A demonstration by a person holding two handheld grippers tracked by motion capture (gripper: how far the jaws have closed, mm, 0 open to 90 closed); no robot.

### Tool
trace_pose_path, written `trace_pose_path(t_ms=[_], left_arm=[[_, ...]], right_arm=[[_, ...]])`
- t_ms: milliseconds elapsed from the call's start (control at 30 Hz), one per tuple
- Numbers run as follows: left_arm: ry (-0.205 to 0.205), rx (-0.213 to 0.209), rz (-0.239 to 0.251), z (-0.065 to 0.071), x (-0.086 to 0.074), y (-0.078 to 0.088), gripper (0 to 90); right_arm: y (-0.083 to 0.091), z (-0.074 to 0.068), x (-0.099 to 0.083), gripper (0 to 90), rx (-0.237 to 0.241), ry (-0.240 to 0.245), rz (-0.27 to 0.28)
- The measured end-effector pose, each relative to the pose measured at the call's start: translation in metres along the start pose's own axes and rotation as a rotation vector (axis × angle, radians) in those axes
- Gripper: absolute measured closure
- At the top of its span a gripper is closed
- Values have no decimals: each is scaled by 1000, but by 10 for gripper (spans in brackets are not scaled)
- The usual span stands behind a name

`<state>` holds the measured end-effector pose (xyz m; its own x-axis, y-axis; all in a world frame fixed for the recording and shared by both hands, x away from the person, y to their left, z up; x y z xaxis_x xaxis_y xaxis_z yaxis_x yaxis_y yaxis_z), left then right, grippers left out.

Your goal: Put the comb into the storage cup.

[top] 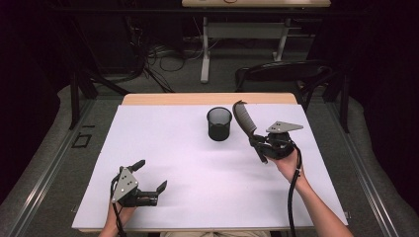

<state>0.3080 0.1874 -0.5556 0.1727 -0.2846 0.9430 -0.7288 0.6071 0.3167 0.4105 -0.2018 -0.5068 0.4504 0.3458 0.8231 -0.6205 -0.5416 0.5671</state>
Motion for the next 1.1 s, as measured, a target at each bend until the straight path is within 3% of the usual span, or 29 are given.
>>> trace_pose_path(t_ms=[1100], left_arm=[[2, 0, 5, 0, 1, 1, 1]], right_arm=[[-7, -11, 16, 730, 14, 30, 59]])
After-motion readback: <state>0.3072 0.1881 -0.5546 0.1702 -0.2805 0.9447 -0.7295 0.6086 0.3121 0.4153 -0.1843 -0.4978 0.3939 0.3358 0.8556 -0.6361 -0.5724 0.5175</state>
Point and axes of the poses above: each handheld gripper's, and its own axes: y roughly backward along the jaws, x roughly out of its top, z roughly to its right, the point moved 5 cm from there along -y, roughly forward along the jaws, and after that the axes turned 3 degrees about -z, right-handed, at the moved point
